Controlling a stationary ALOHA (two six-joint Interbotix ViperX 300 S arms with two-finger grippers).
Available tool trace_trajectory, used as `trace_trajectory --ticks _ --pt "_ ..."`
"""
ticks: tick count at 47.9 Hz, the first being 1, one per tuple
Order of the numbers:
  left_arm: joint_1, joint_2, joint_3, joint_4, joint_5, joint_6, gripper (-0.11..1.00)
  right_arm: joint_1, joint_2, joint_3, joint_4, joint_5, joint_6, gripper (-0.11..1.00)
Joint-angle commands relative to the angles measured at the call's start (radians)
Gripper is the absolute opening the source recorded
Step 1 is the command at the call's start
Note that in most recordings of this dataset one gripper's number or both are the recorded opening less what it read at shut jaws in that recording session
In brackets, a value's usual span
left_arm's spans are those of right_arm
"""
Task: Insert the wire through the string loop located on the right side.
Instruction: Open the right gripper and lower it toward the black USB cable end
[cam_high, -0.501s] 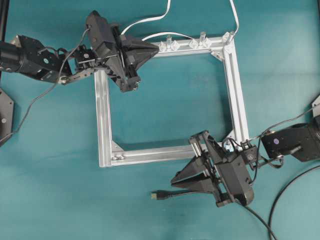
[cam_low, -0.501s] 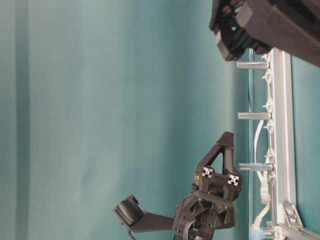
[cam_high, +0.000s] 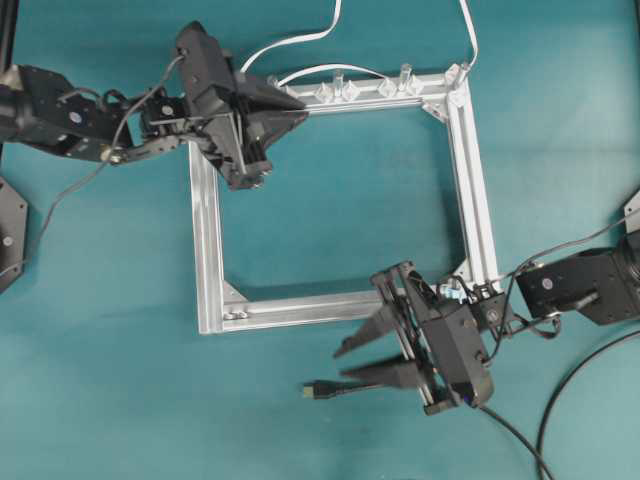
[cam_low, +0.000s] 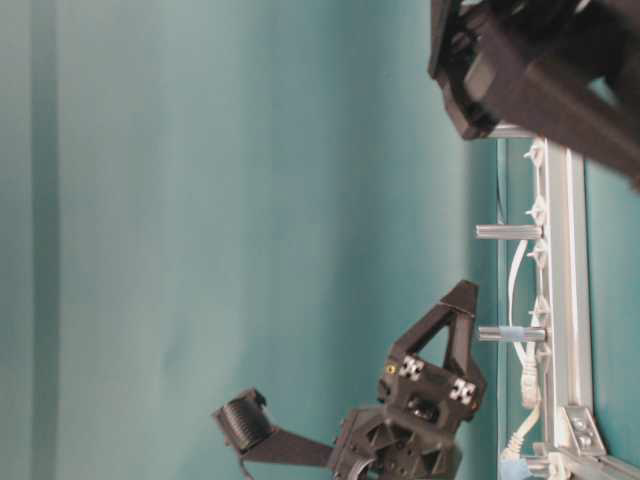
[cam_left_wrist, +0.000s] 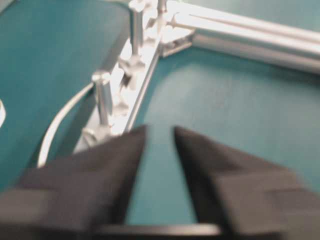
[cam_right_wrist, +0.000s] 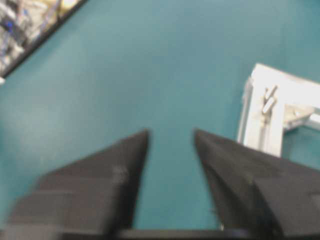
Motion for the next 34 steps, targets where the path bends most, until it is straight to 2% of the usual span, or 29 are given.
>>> trace_trajectory --ticks 1,4,6,11,16,23,27,31,34 --pt "0.0 -0.052 -0.002 0.003 0.025 0.005 0.52 0.017 -0.012 -0.015 0.032 -0.005 0.002 0.64" --pt "0.0 -0.069 0.005 0.003 0.051 0.008 0.68 0.029 -0.012 -0.015 0.08 -0.009 -0.002 0.81" --pt "0.0 -0.081 0.009 0.005 0.067 0.008 0.75 0.04 -0.012 -0.014 0.115 -0.015 -0.008 0.84" --pt "-0.003 -0.106 0.014 0.003 0.106 0.008 0.72 0.069 -0.012 -0.011 0.21 -0.038 -0.029 0.82" --pt "-0.003 -0.121 0.015 0.005 0.132 0.008 0.72 0.101 -0.012 -0.008 0.319 -0.049 -0.084 0.82" --pt "-0.003 -0.123 0.015 0.005 0.147 0.009 0.72 0.164 -0.011 -0.008 0.551 -0.063 -0.215 0.82" --pt "-0.003 -0.121 0.02 0.005 0.15 0.009 0.72 0.201 -0.012 -0.008 0.661 -0.072 -0.284 0.81" --pt "-0.003 -0.123 0.025 0.005 0.15 0.009 0.72 0.23 -0.012 -0.009 0.735 -0.072 -0.328 0.81" --pt "-0.003 -0.124 0.026 0.005 0.15 0.009 0.72 0.241 -0.012 -0.008 0.755 -0.072 -0.336 0.81"
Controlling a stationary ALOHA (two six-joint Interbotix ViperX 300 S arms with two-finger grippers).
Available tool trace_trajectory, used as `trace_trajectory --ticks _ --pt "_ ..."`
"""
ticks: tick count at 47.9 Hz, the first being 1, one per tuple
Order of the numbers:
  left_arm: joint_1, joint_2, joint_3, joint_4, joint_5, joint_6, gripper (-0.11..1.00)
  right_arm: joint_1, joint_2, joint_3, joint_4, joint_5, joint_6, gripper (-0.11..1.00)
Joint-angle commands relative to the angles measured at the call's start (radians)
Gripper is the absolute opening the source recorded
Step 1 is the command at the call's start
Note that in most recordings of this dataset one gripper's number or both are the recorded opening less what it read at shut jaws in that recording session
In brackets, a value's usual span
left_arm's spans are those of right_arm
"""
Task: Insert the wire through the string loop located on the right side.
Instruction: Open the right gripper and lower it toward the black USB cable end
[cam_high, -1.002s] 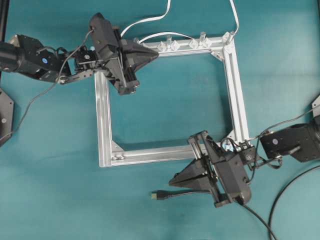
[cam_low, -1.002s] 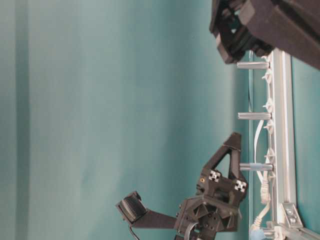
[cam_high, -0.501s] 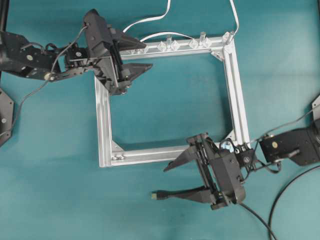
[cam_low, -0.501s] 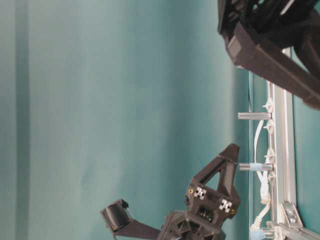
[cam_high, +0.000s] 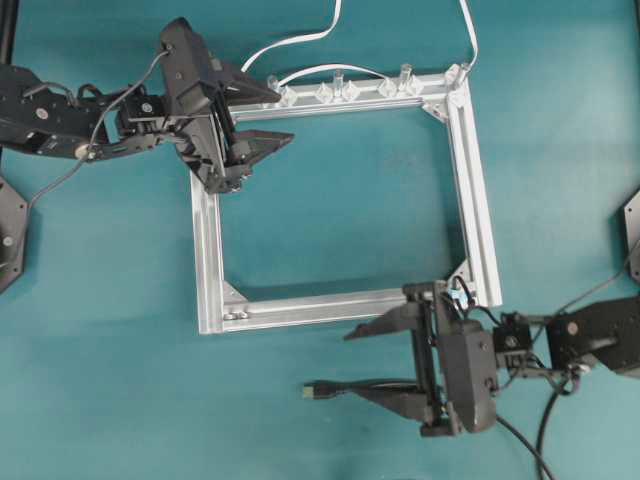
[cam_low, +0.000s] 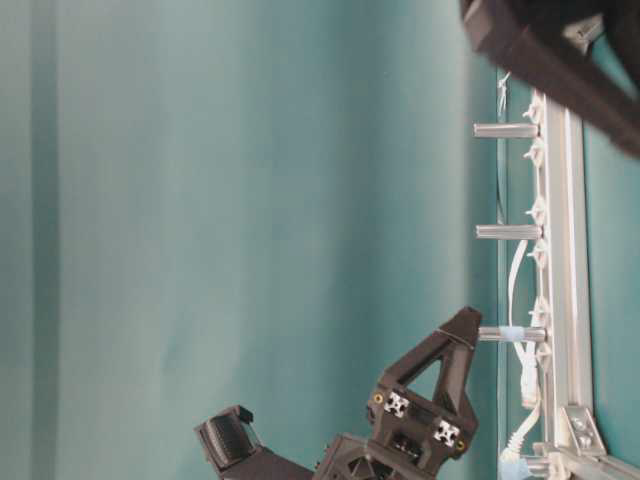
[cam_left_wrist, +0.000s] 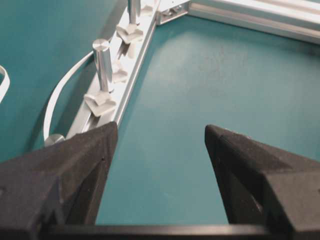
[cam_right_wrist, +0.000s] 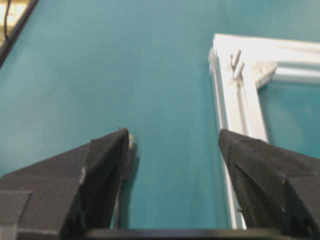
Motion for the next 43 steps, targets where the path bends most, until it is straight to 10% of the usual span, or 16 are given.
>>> trace_trajectory --ticks 1,43 --pt "-0.002 -0.026 -0.008 0.003 -0.003 0.008 0.72 0.018 -0.012 -0.005 0.037 -0.011 -0.003 0.81" --pt "-0.021 -0.026 -0.008 0.003 -0.003 -0.002 0.73 0.031 0.16 -0.083 -0.006 -0.014 0.098 0.81"
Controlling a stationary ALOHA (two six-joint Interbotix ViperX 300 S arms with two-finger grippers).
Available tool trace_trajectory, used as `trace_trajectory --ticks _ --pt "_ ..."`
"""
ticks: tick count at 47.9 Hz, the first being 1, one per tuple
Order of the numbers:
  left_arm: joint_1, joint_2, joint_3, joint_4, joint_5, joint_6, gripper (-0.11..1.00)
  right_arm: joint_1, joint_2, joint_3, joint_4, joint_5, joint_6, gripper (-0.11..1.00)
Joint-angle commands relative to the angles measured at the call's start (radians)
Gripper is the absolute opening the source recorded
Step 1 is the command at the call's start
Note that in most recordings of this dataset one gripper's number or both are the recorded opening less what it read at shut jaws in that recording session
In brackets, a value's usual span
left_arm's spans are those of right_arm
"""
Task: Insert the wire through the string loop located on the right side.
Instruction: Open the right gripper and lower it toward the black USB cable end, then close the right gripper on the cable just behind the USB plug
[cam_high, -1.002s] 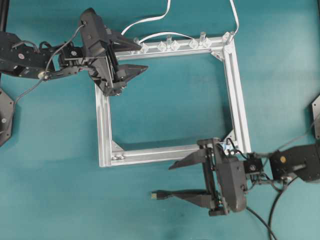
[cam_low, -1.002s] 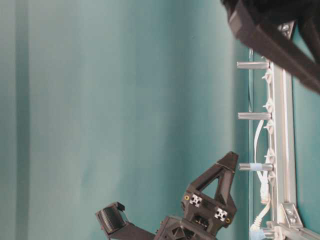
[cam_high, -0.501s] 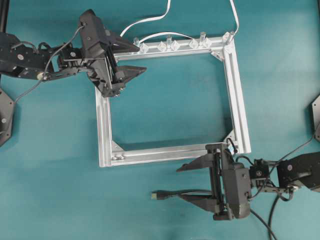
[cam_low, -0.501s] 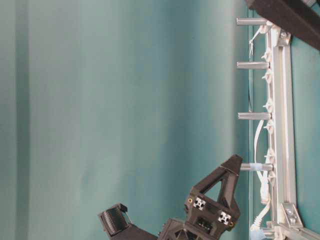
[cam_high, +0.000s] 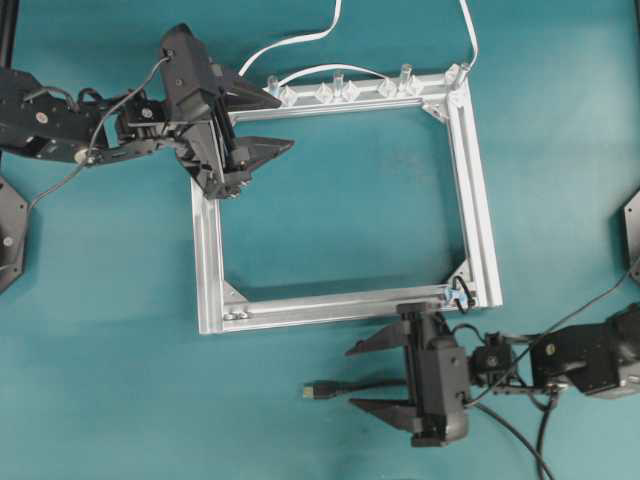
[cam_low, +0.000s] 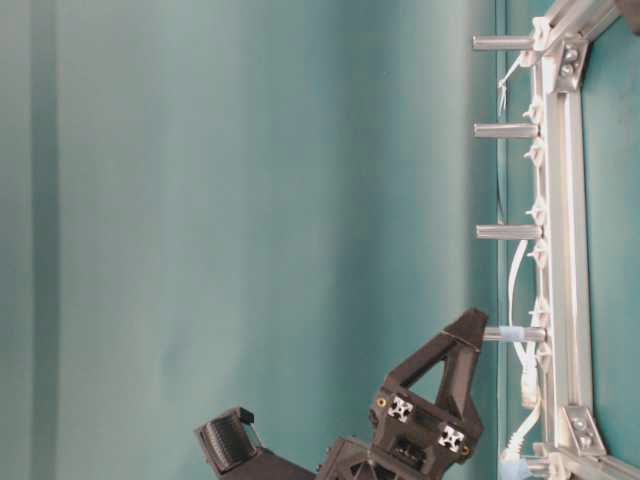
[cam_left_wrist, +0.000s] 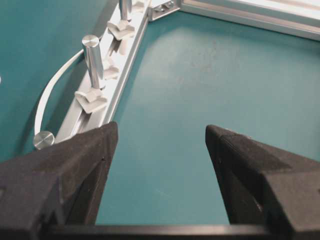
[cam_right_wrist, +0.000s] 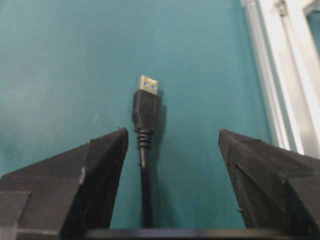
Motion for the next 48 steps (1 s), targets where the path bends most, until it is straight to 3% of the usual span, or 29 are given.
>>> trace_trajectory --ticks 1,48 --pt "-0.008 -0.025 -0.011 0.003 -0.005 0.0 0.73 0.008 -0.003 -0.034 -0.005 -0.011 -0.002 0.81" --pt "-0.023 -0.025 -0.014 0.003 -0.005 -0.002 0.73 0.014 0.055 -0.064 -0.005 0.041 -0.005 0.81"
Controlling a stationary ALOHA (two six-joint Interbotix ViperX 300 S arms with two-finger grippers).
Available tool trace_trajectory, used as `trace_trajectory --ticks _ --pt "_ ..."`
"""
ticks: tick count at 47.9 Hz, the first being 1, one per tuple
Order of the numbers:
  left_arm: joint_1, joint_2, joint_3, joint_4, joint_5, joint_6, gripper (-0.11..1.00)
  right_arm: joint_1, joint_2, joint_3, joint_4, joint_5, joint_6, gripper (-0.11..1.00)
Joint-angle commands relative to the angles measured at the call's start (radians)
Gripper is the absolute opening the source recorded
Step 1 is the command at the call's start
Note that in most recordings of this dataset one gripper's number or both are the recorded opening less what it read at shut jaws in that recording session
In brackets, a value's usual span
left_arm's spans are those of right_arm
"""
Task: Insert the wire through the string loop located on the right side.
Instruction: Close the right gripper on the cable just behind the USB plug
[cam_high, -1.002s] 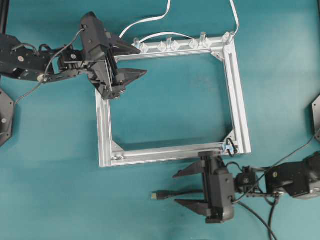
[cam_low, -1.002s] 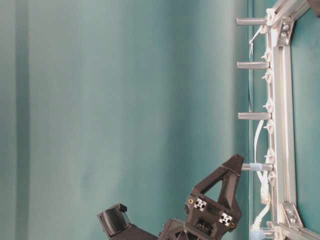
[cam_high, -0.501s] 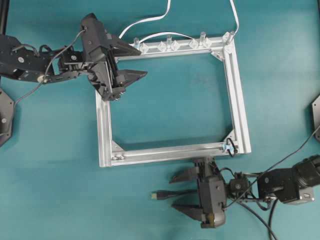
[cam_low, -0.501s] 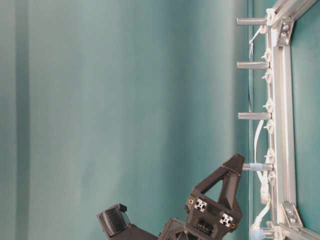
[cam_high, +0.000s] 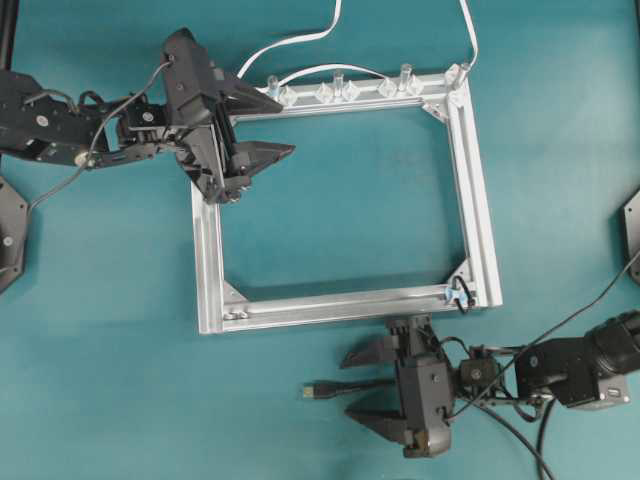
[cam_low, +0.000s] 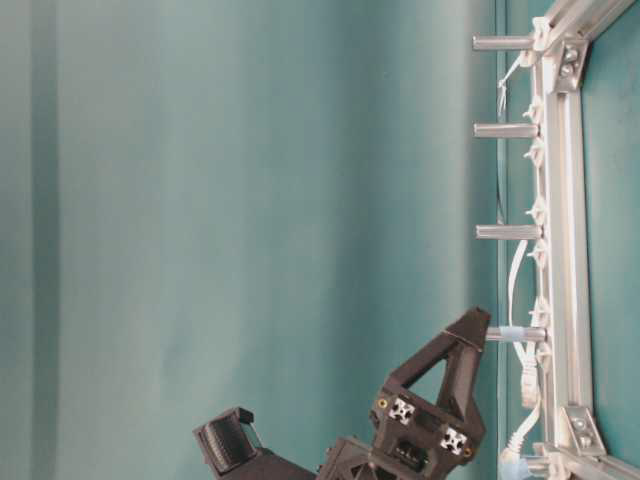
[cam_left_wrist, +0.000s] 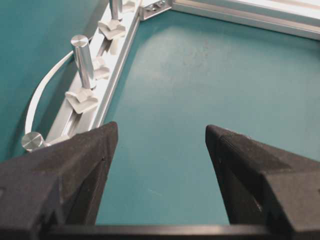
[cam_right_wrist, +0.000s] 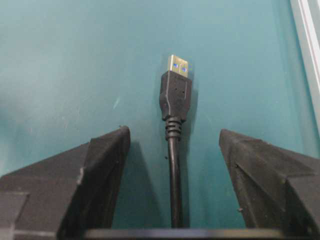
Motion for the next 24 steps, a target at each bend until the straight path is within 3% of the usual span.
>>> trace_trajectory --ticks 1,8,19,24 --pt "-0.006 -0.023 -0.014 0.003 -0.003 -0.002 0.73 0.005 -0.009 -0.012 -0.002 -0.008 -0.002 0.81" --pt "-0.011 -0.023 -0.015 0.003 -0.003 -0.002 0.73 0.005 0.003 -0.017 -0.003 -0.005 -0.005 0.76" --pt "-0.017 -0.025 -0.017 0.003 -0.003 -0.003 0.73 0.005 0.015 -0.031 -0.005 0.005 -0.009 0.16" --pt "-0.021 -0.023 -0.017 0.003 -0.003 -0.011 0.73 0.003 0.015 -0.028 -0.005 0.018 -0.009 0.11"
